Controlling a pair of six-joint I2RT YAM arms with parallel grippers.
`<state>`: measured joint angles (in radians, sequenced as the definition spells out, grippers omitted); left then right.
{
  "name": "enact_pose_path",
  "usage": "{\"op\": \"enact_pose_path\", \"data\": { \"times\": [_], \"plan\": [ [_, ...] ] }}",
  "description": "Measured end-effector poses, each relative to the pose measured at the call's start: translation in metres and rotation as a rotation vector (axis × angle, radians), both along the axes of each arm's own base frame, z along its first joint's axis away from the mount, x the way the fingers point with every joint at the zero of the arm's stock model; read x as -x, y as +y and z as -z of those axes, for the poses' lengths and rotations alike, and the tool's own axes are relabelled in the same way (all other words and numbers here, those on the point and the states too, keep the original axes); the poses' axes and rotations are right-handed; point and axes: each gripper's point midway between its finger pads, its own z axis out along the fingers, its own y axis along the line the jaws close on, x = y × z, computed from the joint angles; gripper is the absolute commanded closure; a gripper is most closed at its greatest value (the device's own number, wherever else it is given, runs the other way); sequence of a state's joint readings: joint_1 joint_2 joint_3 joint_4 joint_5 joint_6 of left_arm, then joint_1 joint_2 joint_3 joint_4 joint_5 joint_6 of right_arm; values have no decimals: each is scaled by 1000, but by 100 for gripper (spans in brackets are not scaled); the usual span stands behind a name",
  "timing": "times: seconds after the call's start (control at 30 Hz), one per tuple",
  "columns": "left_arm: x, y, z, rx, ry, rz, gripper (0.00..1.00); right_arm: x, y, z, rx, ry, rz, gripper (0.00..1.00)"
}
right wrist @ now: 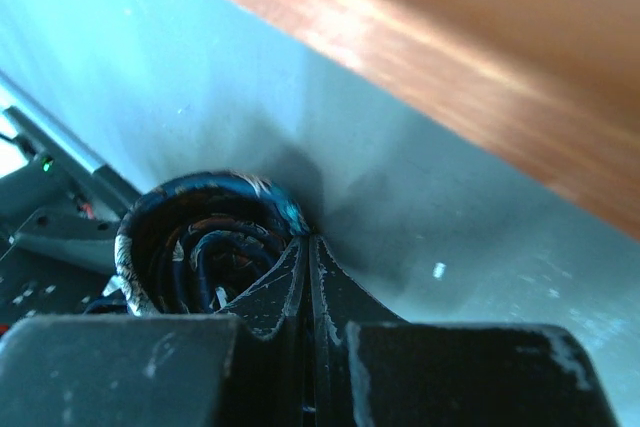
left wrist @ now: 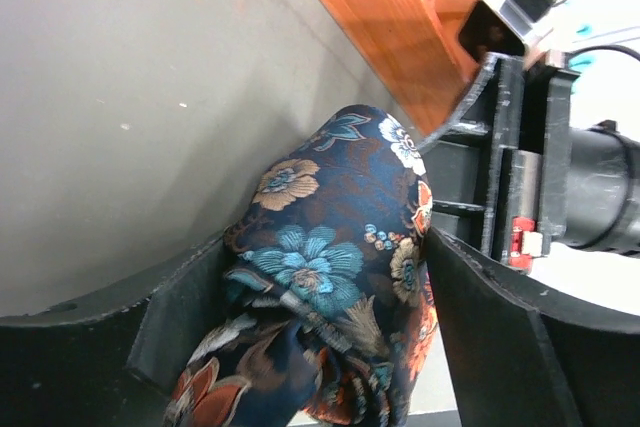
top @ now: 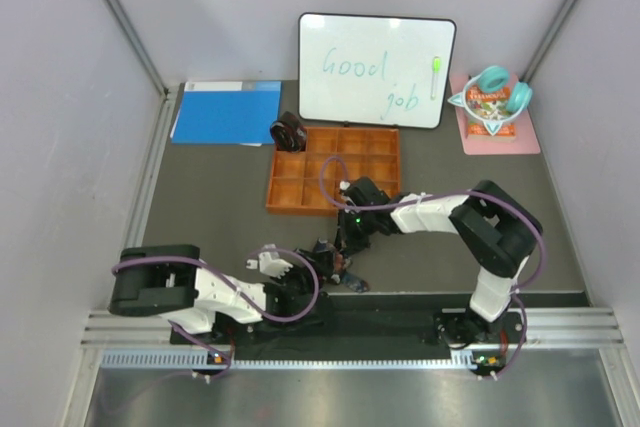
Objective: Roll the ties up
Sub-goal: Pick up the tie at the center of the board.
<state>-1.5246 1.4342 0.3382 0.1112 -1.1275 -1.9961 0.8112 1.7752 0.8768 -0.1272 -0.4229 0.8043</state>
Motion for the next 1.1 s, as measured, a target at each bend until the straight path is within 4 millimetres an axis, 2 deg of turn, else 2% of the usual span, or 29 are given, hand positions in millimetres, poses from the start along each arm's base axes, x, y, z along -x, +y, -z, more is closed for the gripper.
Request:
{"op": "enact_pose_path", "data": {
  "times": [0.1, 0.17, 0.3, 0.33, 0.43, 0.53, 0.57, 0.67, 0.9, 1.0, 1.1],
  "plan": [
    [0, -6, -1, 36, -1, -1, 15, 3, 3, 0, -21, 17, -16, 100],
    [0, -10, -1, 58, 0, 0, 19, 4, 5, 0, -29, 22, -22, 100],
    [1, -14, 5, 86, 15, 6, 47, 5, 5, 1, -38, 26, -28, 100],
    [1, -14, 7, 90, 19, 7, 58, 6, 6, 0, -40, 27, -29, 100],
    [5, -12, 15, 90, 47, 22, 68, 6, 5, 0, -40, 28, -30, 100],
    [5, -12, 15, 93, 55, 25, 77, 6, 5, 0, -40, 28, -30, 100],
    [6, -12, 15, 93, 56, 26, 86, 6, 5, 0, -40, 28, -30, 100],
    [7, -12, 14, 93, 68, 34, 99, 6, 5, 0, -39, 28, -30, 100],
    [13, -1, 12, 47, 102, 56, 100, 8, -2, 0, -3, 14, -38, 100],
    [14, 13, 10, -11, 111, 57, 100, 3, -17, -1, 46, 0, -11, 100],
    [14, 26, 3, -65, 105, 50, 100, -12, -44, -4, 115, -37, 63, 100]
  ]
}}
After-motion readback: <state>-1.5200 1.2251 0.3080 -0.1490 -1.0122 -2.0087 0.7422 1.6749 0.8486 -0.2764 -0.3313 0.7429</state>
